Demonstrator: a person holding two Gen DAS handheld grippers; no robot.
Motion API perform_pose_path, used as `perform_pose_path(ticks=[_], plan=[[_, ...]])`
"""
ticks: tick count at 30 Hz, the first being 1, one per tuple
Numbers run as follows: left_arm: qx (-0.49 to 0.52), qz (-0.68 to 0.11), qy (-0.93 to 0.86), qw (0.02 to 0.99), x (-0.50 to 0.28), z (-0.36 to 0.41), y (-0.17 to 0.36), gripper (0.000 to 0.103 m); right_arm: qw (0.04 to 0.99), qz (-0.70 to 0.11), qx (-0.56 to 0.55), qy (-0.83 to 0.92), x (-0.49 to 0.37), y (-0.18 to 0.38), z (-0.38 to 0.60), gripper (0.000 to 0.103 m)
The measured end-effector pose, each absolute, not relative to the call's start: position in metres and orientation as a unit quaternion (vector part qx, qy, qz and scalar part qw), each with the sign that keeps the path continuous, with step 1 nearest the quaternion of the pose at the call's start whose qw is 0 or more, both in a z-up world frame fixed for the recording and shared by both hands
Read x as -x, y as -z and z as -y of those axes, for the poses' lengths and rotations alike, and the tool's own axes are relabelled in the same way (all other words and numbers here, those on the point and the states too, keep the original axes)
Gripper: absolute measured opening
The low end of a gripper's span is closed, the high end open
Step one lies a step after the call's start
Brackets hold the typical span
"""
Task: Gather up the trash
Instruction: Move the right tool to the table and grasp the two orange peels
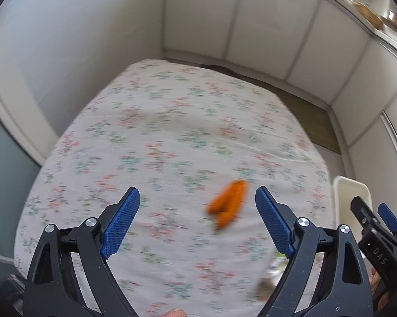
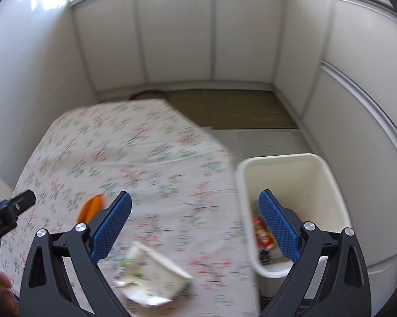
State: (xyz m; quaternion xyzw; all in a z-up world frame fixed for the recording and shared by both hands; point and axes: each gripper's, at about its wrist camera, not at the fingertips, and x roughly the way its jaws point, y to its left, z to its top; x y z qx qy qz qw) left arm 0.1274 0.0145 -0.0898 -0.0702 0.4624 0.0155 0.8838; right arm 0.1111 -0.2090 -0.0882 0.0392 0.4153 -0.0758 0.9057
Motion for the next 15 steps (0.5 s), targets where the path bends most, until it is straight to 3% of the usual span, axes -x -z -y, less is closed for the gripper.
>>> perform_pose_path(ticks=[15], plan=[[0.127,-0.427,-0.079,0.892,-0.115,-0.131,0.096,0.085,0.855,-0.517,-0.002,0.038,-0.180,0.157,0.080,0.094]])
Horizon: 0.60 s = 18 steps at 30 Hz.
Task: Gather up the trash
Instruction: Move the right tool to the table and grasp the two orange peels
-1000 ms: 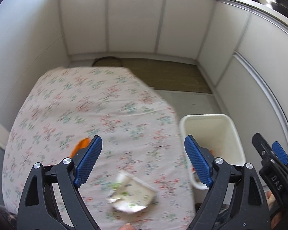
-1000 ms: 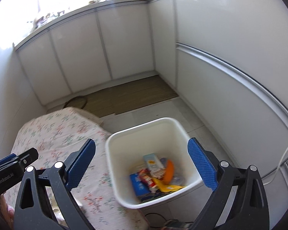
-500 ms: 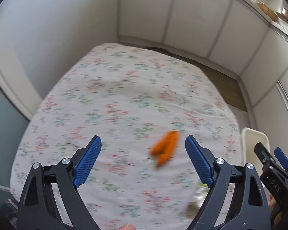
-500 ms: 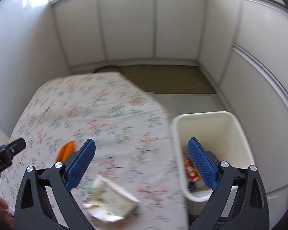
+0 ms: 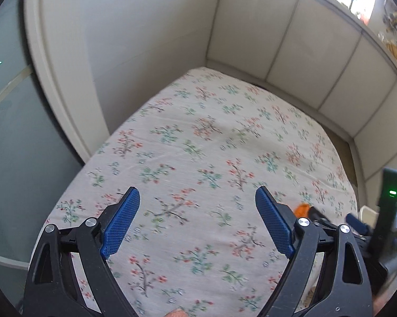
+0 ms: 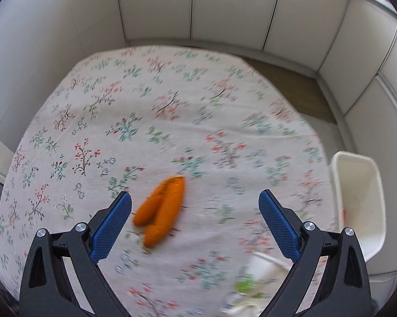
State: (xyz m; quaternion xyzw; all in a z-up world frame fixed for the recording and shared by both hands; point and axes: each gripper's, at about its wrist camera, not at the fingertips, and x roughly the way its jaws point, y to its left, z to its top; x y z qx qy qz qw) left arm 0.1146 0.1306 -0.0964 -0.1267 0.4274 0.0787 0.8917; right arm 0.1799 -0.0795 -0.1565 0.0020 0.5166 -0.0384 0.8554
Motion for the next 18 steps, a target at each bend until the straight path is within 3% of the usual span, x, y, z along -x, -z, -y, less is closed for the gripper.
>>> perform_pose_path(ticks=[13,16,18], plan=[[0.172,-0.421,-0.070,0.888,-0.109,-0.162,0.119,0.085,0.827,-0.560,-0.009,0.056,-0.196,0.209,0.046,0.092],[0.180,-0.426,-0.066,0.884,-0.110,-0.162,0.122,0.085,0.831,-0.555,-0.026,0.035,-0.195,0.205,0.048,0.067],[0.183,-0.430,-0.064,0.882,-0.111,-0.162,0.124,0.085,0.834,-0.550,-0.035,0.020,-0.195,0.201,0.050,0.037]])
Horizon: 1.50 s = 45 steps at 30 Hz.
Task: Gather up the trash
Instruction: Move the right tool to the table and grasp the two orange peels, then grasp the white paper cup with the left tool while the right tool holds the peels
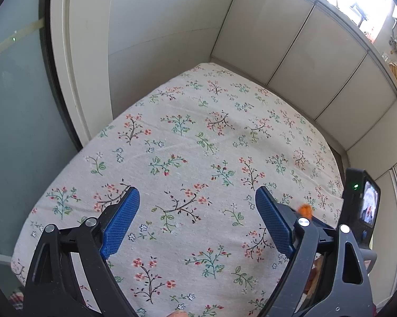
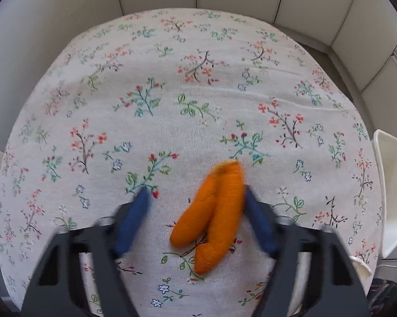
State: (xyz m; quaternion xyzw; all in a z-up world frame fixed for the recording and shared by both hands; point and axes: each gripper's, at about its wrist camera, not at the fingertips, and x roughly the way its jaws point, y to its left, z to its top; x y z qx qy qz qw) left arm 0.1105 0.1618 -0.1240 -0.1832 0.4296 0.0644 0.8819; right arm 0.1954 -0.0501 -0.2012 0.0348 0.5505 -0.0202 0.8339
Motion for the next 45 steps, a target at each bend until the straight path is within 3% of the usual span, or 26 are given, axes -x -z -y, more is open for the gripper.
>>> perform_pose_path(ticks=[2,5,15,22,26,33,34,35,36,39,42,45], plan=[[0.179,-0.430,-0.066,0.883,-0.110,-0.161,0.124,0.084,0.832,-0.551,-0.065,-0.005,-0.196,0.197,0.059,0.024],[0.162,-0.431,-0.062,0.886,-0.110,-0.153,0.124,0.083,0.832,-0.546,-0.099,-0.016,-0.190,0.191,0.072,0.020],[0.110,-0.442,0.033,0.889,-0.106,-0.083,0.115,0.085,0.876,-0.463,-0.135,-0.024,-0.147,0.126,0.154,0.019],[0.018,-0.493,0.161,0.855,-0.101,0.023,0.125,0.091,0.909,-0.389,-0.153,0.008,-0.113,0.076,0.226,0.019],[-0.033,-0.522,0.193,0.830,-0.101,0.080,0.142,0.091,0.913,-0.367,-0.175,0.026,-0.100,0.063,0.259,0.020],[-0.029,-0.578,0.210,0.788,-0.124,0.117,0.175,0.091,0.908,-0.371,-0.192,0.035,-0.088,0.071,0.295,0.020],[-0.030,-0.581,0.210,0.786,-0.125,0.120,0.178,0.089,0.906,-0.373,-0.195,0.034,-0.087,0.073,0.298,0.020],[-0.030,-0.589,0.208,0.780,-0.127,0.123,0.184,0.081,0.905,-0.376,-0.198,0.033,-0.087,0.076,0.301,0.020],[-0.028,-0.596,0.209,0.775,-0.127,0.124,0.187,0.065,0.904,-0.377,-0.200,0.032,-0.087,0.078,0.303,0.020],[-0.011,-0.608,0.221,0.763,-0.126,0.126,0.191,0.037,0.901,-0.383,-0.201,0.026,-0.088,0.082,0.303,0.020],[0.007,-0.603,0.225,0.765,-0.124,0.122,0.184,0.024,0.899,-0.388,-0.201,0.017,-0.090,0.085,0.301,0.020],[0.024,-0.594,0.220,0.773,-0.122,0.113,0.174,0.021,0.899,-0.390,-0.199,0.010,-0.091,0.085,0.296,0.020]])
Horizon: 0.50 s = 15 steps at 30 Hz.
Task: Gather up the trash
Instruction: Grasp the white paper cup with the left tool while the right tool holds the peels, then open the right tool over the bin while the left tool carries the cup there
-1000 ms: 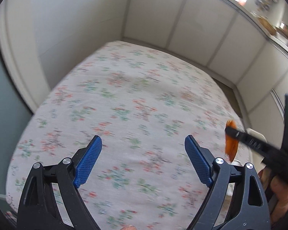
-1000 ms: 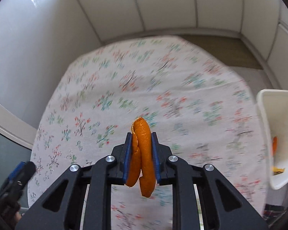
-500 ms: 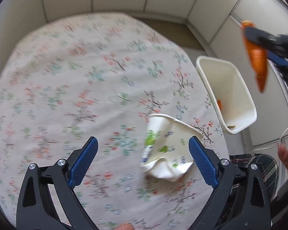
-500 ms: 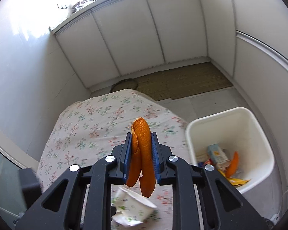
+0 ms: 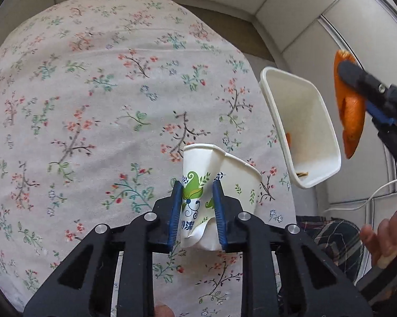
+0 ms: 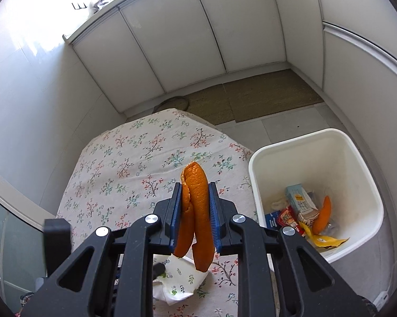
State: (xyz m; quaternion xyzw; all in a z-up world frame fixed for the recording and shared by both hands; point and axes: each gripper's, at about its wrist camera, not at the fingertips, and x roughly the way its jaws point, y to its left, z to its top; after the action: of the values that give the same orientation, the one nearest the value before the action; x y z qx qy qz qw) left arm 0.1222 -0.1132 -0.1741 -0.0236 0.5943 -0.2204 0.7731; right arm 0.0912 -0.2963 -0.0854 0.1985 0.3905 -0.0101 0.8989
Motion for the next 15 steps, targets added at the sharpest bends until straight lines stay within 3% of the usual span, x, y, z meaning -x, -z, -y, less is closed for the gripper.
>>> perform_pose_path(ticks=[7,15], plan=[[0.042,-0.543,0.164,0.822,-0.126,0.084,0.138,0.020,0.907,-0.379,-0.182,-0.004,-0.087,0.071,0.288,0.020],[0.015,-0.424,0.086,0.901,-0.133,0.062,0.066,0.020,0.926,-0.342,-0.156,-0.013,-0.081,0.037,0.280,0.020]])
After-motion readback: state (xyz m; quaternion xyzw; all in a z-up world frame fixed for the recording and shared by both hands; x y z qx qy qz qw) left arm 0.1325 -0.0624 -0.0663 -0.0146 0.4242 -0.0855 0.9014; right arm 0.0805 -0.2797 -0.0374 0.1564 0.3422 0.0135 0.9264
